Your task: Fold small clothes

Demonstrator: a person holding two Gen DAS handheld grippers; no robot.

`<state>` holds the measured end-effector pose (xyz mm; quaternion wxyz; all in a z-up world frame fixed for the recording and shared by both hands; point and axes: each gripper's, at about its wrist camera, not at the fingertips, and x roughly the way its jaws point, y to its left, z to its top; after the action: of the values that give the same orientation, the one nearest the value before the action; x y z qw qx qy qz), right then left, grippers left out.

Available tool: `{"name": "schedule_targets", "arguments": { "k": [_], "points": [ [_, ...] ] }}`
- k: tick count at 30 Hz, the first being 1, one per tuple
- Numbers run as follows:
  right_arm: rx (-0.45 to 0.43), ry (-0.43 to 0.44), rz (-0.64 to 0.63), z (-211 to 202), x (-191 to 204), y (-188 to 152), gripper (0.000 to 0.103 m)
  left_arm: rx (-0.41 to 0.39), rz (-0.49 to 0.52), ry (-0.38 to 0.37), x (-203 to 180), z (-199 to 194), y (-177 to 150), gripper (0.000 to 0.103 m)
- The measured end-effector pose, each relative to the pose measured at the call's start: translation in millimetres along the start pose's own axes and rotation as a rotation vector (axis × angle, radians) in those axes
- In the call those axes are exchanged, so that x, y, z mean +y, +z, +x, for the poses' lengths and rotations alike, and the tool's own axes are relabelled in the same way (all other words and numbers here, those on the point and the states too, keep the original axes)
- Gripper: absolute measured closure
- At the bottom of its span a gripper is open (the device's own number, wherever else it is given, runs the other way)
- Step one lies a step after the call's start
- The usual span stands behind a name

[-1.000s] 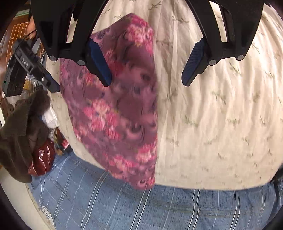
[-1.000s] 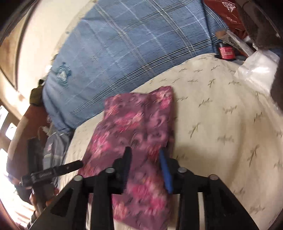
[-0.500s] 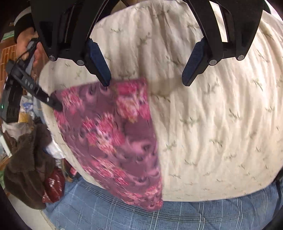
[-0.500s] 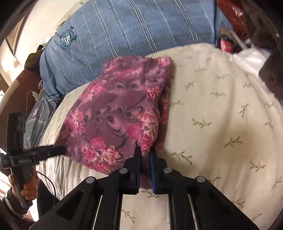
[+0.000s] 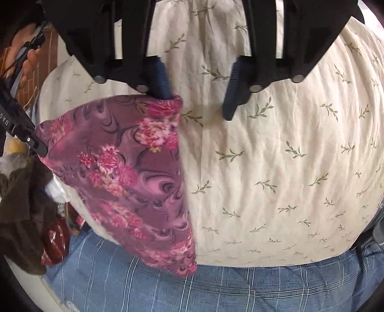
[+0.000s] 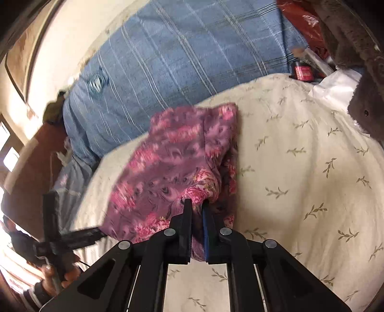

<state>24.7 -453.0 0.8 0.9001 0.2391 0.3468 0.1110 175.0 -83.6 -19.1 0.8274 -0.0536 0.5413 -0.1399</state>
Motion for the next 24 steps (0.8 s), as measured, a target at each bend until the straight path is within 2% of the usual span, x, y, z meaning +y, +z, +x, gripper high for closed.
{"name": "schedule_targets", "arguments": {
  "k": [2,4,5,6,7,8,10,11,12,14,16,17,18,19,20,21,22,23,24],
  "points": [
    [-0.033,0.012,0.019,-7,-3,3,0.097,0.011,0.002,0.030,1,1,0,0.064],
    [0.033,-0.049,-0.003,8,-8,-3,0.097,0.023,0.023,0.059,0,7,-3,0.063],
    [0.106,-0.127,-0.039,24,-11,-12,0.096,0.016,0.046,0.067,-4,5,-5,0.061],
    [0.166,-0.149,-0.051,35,-14,-19,0.096,0.026,0.063,0.061,-5,2,-7,0.061],
    [0.197,-0.156,-0.043,38,-16,-23,0.094,0.053,0.072,0.019,-4,-2,-10,0.062],
    [0.184,-0.154,-0.025,34,-17,-22,0.087,0.085,0.069,-0.071,-1,-8,-14,0.062],
    [0.119,-0.101,0.043,15,-16,-11,0.086,0.108,0.023,-0.237,6,-25,-15,0.062],
    [0.070,-0.069,0.047,5,-12,-5,0.086,0.084,0.013,-0.270,7,-35,-11,0.061],
    [0.027,-0.048,0.034,-1,-6,1,0.086,0.057,0.012,-0.271,6,-42,-6,0.060],
    [-0.025,-0.028,-0.014,-5,7,8,0.086,-0.003,0.014,-0.251,2,-46,15,0.045],
    [-0.036,-0.007,-0.057,6,16,9,0.087,-0.012,0.002,-0.230,-4,-33,31,0.045],
    [-0.014,-0.020,-0.066,16,17,5,0.088,0.003,0.005,-0.210,-8,-21,36,0.045],
    [0.025,-0.067,-0.074,31,14,-1,0.088,0.029,0.009,-0.150,-11,-5,38,0.045],
    [0.082,-0.121,-0.078,47,7,-7,0.089,0.079,0.030,-0.085,-14,16,38,0.044],
    [0.137,-0.146,-0.075,60,1,-10,0.089,0.126,0.031,-0.068,-12,30,35,0.043],
    [0.096,-0.117,-0.055,55,-2,-10,0.089,0.105,0.020,-0.082,-11,26,34,0.043],
    [0.110,-0.102,-0.021,49,-2,-3,0.089,0.101,0.011,-0.129,-11,16,34,0.043],
    [0.112,-0.092,-0.007,45,-3,2,0.086,0.108,0.002,-0.207,-11,9,36,0.043],
    [0.051,-0.062,-0.002,32,1,13,0.086,0.096,-0.016,-0.287,-10,-1,42,0.043]
  ]
}}
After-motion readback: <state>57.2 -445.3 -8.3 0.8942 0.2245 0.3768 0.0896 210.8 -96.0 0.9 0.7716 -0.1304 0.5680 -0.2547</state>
